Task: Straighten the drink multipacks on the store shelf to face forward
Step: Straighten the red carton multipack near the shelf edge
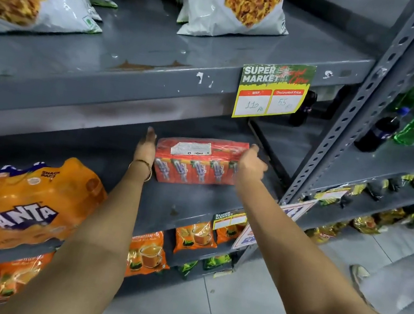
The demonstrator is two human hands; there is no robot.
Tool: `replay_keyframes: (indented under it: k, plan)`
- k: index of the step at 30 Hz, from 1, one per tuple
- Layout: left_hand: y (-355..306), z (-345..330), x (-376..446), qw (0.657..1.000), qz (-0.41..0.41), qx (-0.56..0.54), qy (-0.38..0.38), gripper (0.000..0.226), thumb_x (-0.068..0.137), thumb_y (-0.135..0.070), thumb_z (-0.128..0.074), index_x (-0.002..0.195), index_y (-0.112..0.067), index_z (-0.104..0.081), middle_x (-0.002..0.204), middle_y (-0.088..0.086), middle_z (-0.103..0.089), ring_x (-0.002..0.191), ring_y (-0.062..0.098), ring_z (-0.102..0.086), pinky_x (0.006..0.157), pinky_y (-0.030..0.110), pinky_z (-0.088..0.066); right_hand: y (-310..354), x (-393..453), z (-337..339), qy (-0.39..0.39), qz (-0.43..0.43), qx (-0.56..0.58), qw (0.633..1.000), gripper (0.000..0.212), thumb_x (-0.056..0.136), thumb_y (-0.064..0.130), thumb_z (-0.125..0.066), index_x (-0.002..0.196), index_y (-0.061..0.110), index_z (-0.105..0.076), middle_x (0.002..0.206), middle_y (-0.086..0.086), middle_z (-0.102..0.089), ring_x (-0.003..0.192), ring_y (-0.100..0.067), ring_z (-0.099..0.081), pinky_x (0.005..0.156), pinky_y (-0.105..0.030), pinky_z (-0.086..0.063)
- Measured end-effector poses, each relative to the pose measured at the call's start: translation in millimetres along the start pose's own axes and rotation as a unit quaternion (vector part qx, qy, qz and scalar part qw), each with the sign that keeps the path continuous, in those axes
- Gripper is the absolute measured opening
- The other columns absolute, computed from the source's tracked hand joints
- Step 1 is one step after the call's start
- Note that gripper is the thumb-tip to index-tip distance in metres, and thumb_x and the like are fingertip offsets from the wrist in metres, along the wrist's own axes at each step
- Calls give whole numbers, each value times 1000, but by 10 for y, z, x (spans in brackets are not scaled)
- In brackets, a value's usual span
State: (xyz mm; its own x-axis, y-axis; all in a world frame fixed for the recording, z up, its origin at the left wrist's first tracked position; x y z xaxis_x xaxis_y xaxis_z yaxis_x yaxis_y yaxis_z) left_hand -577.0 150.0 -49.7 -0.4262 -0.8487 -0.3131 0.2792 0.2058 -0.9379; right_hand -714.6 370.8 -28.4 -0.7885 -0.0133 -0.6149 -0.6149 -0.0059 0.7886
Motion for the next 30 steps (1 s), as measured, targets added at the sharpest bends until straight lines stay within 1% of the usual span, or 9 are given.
replay_keyframes:
  k: [2,5,10,13,16,21,24,27,30]
  plan:
    - [-9,-78,16,999,1,11,44,56,93,-59,-22,85,-20,-61,74,5,-63,65,19,-62,73,33,-52,-53,24,-162,26,-8,30,999,80,72,59,-41,135,10,-33,135,-21,-49,116,-40,-54,100,-51,-44]
    - [84,-5,36,1000,15,8,9,67,94,-59,-21,85,-11,-67,70,6,-63,64,20,-62,69,32,-51,-108,84,-278,62,-7,36,997,83,62,64,-40,129,15,-40,125,-16,-58,109,-38,-60,96,-50,-47]
    - [312,112,-131,996,-9,8,-85,65,97,-47,-25,55,-16,-64,65,7,-63,75,27,-60,87,40,-51,-16,29,-267,140,14,63,988,63,85,55,-47,134,16,-46,119,-10,-63,88,-27,-64,65,-32,-52]
    - [403,20,-301,996,-59,27,-66,64,99,-43,-25,63,-12,-69,58,7,-62,72,28,-61,86,43,-52,37,71,-294,213,28,64,974,58,95,50,-43,141,15,-41,132,-14,-56,119,-28,-56,93,-33,-46]
    - [462,-211,-474,998,-56,16,-8,62,99,-45,-25,98,-4,-71,59,9,-60,65,23,-60,78,39,-53,45,92,-370,273,32,48,960,65,95,50,-42,148,13,-30,149,-16,-40,136,-29,-41,112,-34,-34]
    - [469,-557,-724,998,-3,-27,55,72,97,-51,-24,94,6,-69,61,13,-60,58,19,-59,59,23,-50,176,-69,-603,340,54,-90,935,63,99,50,-30,144,7,-36,143,-14,-48,131,-30,-48,96,-32,-39]
    - [495,-653,-813,994,10,-13,107,79,97,-53,-16,97,6,-69,64,13,-65,65,18,-64,65,25,-50,221,-166,-712,359,61,-188,912,71,95,60,-29,147,11,-31,140,-12,-51,128,-31,-51,106,-35,-38]
    - [477,-679,-803,984,20,35,171,83,96,-54,-9,101,3,-69,71,8,-68,71,16,-64,72,29,-51,143,146,-878,354,66,-303,883,98,70,86,-34,140,19,-45,135,-11,-58,117,-31,-60,109,-46,-38]
    - [363,-448,-562,997,17,25,73,73,98,-50,-18,105,4,-67,74,8,-66,72,20,-63,71,31,-48,254,54,-769,300,147,-377,864,99,70,83,-42,144,18,-39,151,-5,-40,136,-28,-43,114,-44,-31]
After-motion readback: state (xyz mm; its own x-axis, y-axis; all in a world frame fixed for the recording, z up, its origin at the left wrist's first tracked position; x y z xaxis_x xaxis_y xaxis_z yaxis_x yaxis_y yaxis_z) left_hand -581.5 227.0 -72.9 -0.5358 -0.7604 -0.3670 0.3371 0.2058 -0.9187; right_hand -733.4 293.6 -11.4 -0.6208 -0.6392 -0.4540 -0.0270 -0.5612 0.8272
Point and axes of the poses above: each hand's wrist, its own x-axis towards the middle knuckle, its own z-axis out of the back of the hand, y = z × x, the point moved 6 cm from there along x, towards the middle knuckle
